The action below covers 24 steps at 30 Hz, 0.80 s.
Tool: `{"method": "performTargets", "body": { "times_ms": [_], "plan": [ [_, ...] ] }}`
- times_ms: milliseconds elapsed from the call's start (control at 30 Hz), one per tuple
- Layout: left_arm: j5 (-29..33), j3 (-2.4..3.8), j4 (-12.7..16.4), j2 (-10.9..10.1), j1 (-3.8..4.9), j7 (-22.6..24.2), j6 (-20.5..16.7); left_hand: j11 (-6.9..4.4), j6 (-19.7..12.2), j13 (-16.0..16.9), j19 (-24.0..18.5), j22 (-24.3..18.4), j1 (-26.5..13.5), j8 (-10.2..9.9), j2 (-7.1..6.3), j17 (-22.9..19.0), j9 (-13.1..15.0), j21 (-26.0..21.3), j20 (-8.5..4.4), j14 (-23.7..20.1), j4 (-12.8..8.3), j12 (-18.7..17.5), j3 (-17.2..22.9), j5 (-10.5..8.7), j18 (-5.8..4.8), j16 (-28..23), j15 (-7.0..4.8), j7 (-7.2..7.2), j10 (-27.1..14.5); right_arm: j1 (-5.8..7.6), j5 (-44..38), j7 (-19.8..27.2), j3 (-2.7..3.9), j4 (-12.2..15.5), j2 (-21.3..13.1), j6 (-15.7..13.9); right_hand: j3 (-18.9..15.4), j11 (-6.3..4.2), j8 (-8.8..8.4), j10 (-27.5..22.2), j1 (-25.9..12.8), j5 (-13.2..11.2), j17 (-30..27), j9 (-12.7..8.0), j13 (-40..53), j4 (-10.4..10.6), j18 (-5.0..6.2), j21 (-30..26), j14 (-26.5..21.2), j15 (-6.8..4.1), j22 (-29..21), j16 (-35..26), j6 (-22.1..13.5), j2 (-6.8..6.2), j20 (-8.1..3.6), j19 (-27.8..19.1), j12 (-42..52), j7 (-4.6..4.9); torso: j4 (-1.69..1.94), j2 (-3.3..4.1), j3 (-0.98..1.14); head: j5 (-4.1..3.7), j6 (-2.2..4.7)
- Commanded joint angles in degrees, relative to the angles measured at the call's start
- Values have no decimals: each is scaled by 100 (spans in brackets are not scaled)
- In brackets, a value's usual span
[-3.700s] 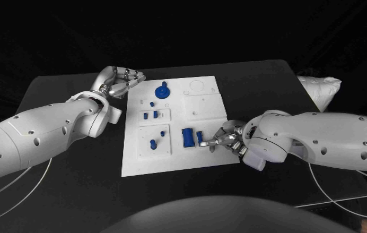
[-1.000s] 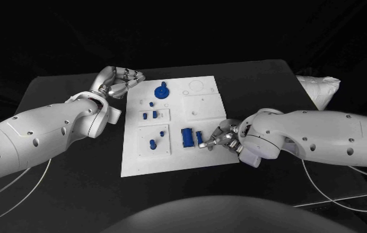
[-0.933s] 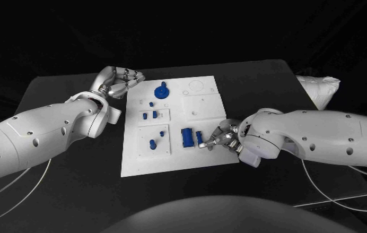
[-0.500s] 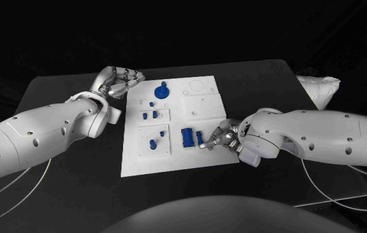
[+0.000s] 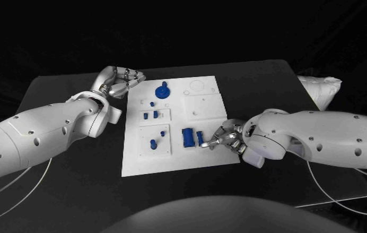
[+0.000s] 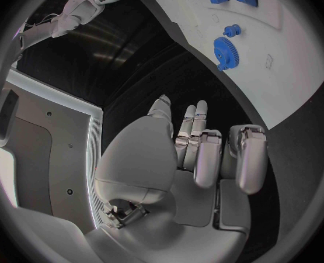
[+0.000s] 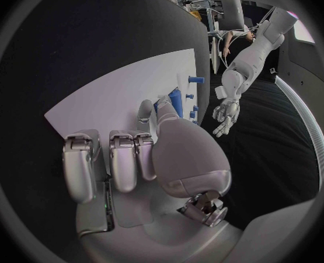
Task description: Assemble the parts on the task board
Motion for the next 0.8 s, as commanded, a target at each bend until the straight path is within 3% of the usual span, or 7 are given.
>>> {"method": "performTargets", "body": {
  "times_ms": [33,300,467,567,667,700,800],
  "plan": [
    [-16,3,9,6,0,44,53,-33,31,-4,438,1439,-10,-33,41,1157,-9,-37,-39,461,0,-11,-46,18,11,-25,-44,-3,5,30,451,830,0,69,-73,-139,-39,-37,-13,609,-2,23,1505,25,1489,-25,-38,26,596,-17,1505,23,-33,-85,-41,600,-18,-15,-4,-3,0,17,1],
    [-16,3,7,15,0,59,43,-33,31,-4,438,1439,-10,-33,41,1157,-9,-37,-39,461,0,-11,-46,18,11,-25,-44,-3,5,218,1297,2246,1,136,-248,-1051,-124,-30,-47,609,-41,270,1505,79,1489,-16,-38,26,596,-10,1505,23,-101,-152,-37,600,-18,2,2,0,-2,27,1],
    [-16,3,46,5,0,118,-25,-33,32,-4,436,1438,-8,-33,43,1152,-9,-39,-39,459,0,-11,-49,19,12,-28,-44,-3,5,274,1791,3472,1,101,-239,-2010,-217,258,-708,609,-45,600,1505,-313,1489,110,-38,26,596,236,1505,23,-747,-34,129,600,-18,330,-4,-1,4,70,1],
    [-14,3,108,-20,-1,177,-92,-33,31,-4,419,1431,-5,-35,44,1120,-10,-60,-39,448,0,-11,-55,19,18,-48,-43,-2,5,286,1903,4142,2,20,-186,-2383,-319,524,-1211,600,84,669,1294,-841,1485,226,287,-1285,386,525,943,-175,-1051,44,355,-698,-24,608,-5,0,8,96,1],
    [30,2,216,-63,-10,281,-228,-24,11,-4,270,1363,-28,-51,62,908,-16,-248,-36,363,4,-13,-93,18,68,-187,-37,10,2,292,1929,4757,3,-100,-96,-2602,-473,721,-1588,-3064,207,709,-1286,-1370,-730,422,864,-4657,-2650,678,-528,-3195,-1359,91,535,-3687,-2976,685,-6,-3,8,131,1],
    [95,2,294,-90,-21,371,-340,-18,-8,-5,-32,1226,-80,-65,101,464,-23,-633,-30,157,-4,-14,-162,18,167,-508,-31,18,-3,293,1910,5060,4,-180,-30,-2660,-565,775,-1760,-3827,187,740,-2068,-1611,-1675,569,831,-5282,-3409,805,-893,-4211,-1564,116,669,-4005,-4174,840,-4,-2,10,165,1],
    [238,3,429,-131,-42,532,-542,-1,-32,-4,-1377,578,-235,-73,184,-1137,-33,-2401,-5,-796,-18,-14,-330,16,555,-1914,-20,34,-12,294,1883,5439,7,-321,97,-2654,-729,1090,-2014,-4278,71,775,-2950,-1993,-2743,797,774,-6218,-4098,1124,-1529,-5341,-1940,141,862,-4439,-5364,920,3,-2,13,190,1]
  ]
}}
